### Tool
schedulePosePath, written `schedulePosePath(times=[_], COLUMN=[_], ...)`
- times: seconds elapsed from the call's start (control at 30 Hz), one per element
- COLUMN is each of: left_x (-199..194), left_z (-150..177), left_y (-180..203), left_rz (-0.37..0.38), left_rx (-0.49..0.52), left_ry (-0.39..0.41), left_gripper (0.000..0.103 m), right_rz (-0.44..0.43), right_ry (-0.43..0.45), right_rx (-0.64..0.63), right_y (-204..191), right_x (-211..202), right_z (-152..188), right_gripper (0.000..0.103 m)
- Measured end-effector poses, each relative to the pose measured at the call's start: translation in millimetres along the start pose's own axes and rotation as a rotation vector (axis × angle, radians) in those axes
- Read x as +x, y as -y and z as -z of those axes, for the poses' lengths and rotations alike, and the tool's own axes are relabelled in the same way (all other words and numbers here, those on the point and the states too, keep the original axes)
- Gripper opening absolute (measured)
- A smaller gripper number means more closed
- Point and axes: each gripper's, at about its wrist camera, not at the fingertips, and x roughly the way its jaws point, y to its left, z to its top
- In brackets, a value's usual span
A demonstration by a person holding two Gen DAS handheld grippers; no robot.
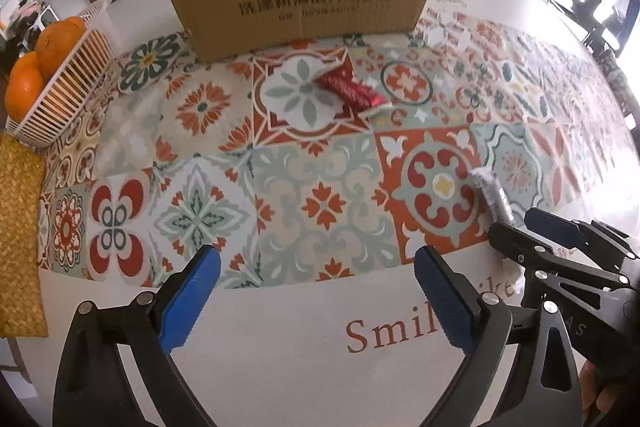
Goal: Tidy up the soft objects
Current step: 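Grasp the red snack packet with left tool while right tool grasps the white snack bar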
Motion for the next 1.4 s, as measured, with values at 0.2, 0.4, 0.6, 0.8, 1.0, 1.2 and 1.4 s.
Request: schedulePosePath(times=[0.2,0.4,0.6,0.8,1.0,1.2,1.4], left_x=[12,17,20,17,16,28,49], left_z=[4,3,1,-14,-47,-79,-100], left_y=[1,2,3,4,10,17,23], left_rz=[-0.009,0.000,0.031,0.062,0.100,0.101,0.087], left_rx=[0.009,0.008,-0.003,-0.019,-0.047,-0.064,-0.090], left_ry=[-0.033,-0.040,-0.032,0.005,0.055,0.074,0.054], left_gripper=[0.098,0.096,0.093,0.090,0.082,0.070,0.055], right_rz=[0.005,0.021,0.016,0.002,-0.019,-0.001,0.011], right_ry=[-0.021,-0.008,-0.003,0.039,0.088,0.123,0.131], right_rx=[-0.007,-0.020,-0.014,0.002,0.043,0.050,0.052], right_y=[2,1,2,6,12,16,22], right_x=[13,13,11,-6,-17,-18,-8], right_z=[3,0,-3,-19,-49,-76,-94], right_gripper=[0.039,0.029,0.024,0.024,0.024,0.024,0.024])
